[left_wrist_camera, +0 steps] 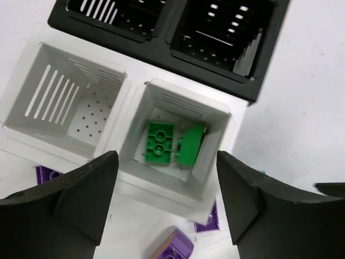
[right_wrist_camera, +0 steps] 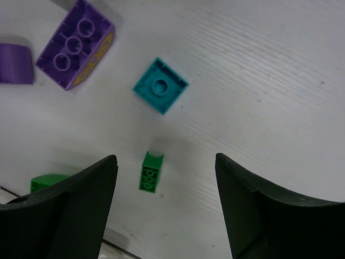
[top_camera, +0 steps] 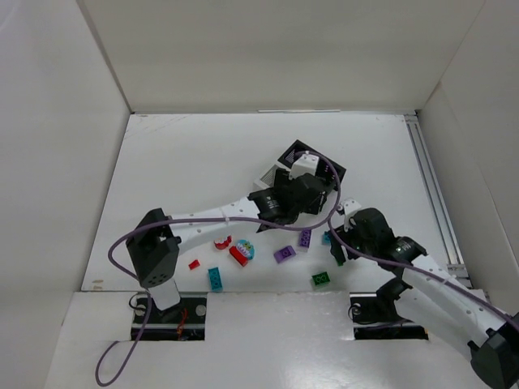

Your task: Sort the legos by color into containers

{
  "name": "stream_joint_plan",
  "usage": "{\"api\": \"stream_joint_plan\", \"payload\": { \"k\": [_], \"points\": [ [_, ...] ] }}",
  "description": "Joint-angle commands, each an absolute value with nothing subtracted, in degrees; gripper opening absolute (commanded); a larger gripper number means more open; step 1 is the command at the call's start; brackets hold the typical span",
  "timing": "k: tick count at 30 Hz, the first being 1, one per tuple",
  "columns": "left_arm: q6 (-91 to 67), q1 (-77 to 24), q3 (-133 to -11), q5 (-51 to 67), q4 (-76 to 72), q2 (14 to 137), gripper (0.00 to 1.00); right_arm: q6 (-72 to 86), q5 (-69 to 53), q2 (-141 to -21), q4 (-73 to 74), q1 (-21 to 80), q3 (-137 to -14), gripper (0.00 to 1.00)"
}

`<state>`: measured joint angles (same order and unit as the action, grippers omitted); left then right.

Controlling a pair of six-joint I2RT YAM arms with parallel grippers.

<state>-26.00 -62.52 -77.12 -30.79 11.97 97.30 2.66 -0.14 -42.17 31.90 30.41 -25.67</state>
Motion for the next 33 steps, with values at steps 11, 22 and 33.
{"api": "stream_joint_plan", "payload": {
  "k": [11,22,33],
  "points": [
    [-34.0,-67.5,-59.5,-20.8,10.6,72.0,0.99,14.4,4.6,-47.7,27.0,38.4,-22.3,0.65],
    [-42.3,-68.7,-46.1,-18.8,11.8,59.7,0.99,18.1,6.2,-45.8,26.9,38.9,-20.7,0.2],
    [-40.3,-74.2,-43.8,-15.5,5.7,61.9,0.99,1.3,4.1,-48.2,25.1,38.9,-42.6,0.15]
  ]
}}
